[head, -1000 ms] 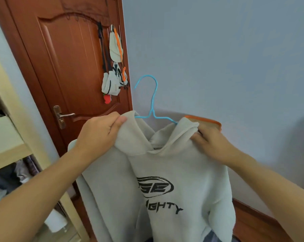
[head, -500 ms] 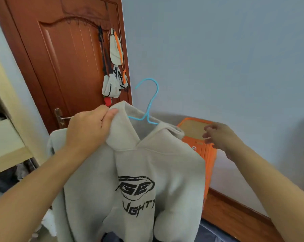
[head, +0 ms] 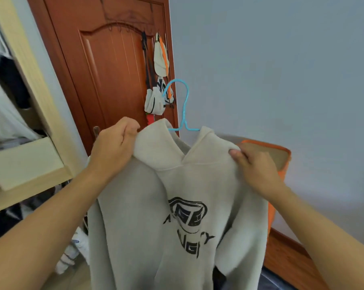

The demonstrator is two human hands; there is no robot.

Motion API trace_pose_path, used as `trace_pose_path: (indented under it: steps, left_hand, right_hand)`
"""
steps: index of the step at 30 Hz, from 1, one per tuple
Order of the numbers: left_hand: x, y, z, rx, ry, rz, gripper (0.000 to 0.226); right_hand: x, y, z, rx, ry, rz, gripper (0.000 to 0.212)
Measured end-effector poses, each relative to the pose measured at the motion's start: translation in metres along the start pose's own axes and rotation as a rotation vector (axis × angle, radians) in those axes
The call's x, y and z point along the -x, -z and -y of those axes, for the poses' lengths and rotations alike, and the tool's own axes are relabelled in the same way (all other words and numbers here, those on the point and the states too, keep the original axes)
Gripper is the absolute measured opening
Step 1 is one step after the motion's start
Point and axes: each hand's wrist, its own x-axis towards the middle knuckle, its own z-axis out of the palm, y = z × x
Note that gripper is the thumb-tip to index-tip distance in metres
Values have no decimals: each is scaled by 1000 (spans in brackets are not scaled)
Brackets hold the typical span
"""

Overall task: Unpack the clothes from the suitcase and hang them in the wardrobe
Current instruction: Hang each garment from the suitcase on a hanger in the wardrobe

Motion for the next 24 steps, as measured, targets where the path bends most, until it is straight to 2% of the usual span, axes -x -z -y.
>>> trace_pose_path:
  steps: [3,5,7,9,10,12,14,16,17,19,21,24]
  left_hand:
    - [29,11,30,-250,58,-27,39]
    - [45,11,47,-250,105,30,47]
    - [47,17,68,-269,45,217,54]
    - [41,35,88,-353,-19,447,64]
    - [37,43,98,-386,-17,478,71]
    - [26,51,105,-463,34,381,75]
    - [9,38,86,-457,25,264,75]
    - [0,19,43,-175,44,201,76]
    - [1,10,21,-67,32,222,74]
    - [11,-6,-9,-136,-94,308,66]
    - [20,-17,-10,-268,-194,284,60]
    - [20,-18,8,-310,-303,173,60]
  right_hand:
    - [-14,27,3,-22,-12,-54,39]
    - [-22,40,0,-77,71,11,38]
    - [-27,49,-10,60,188,44,37]
    - [-27,61,-25,298,313,-20,44]
    - [-26,66,-33,347,355,-49,49]
    - [-20,67,-40,302,348,-75,56]
    - [-15,58,-37,240,284,-107,52]
    - [-13,47,-29,206,201,-134,47]
    - [-12,44,-25,182,174,-136,46]
    - [-11,46,-19,134,150,-114,48]
    - [-11,56,-11,12,149,22,46]
    - [-6,76,2,-170,113,292,43]
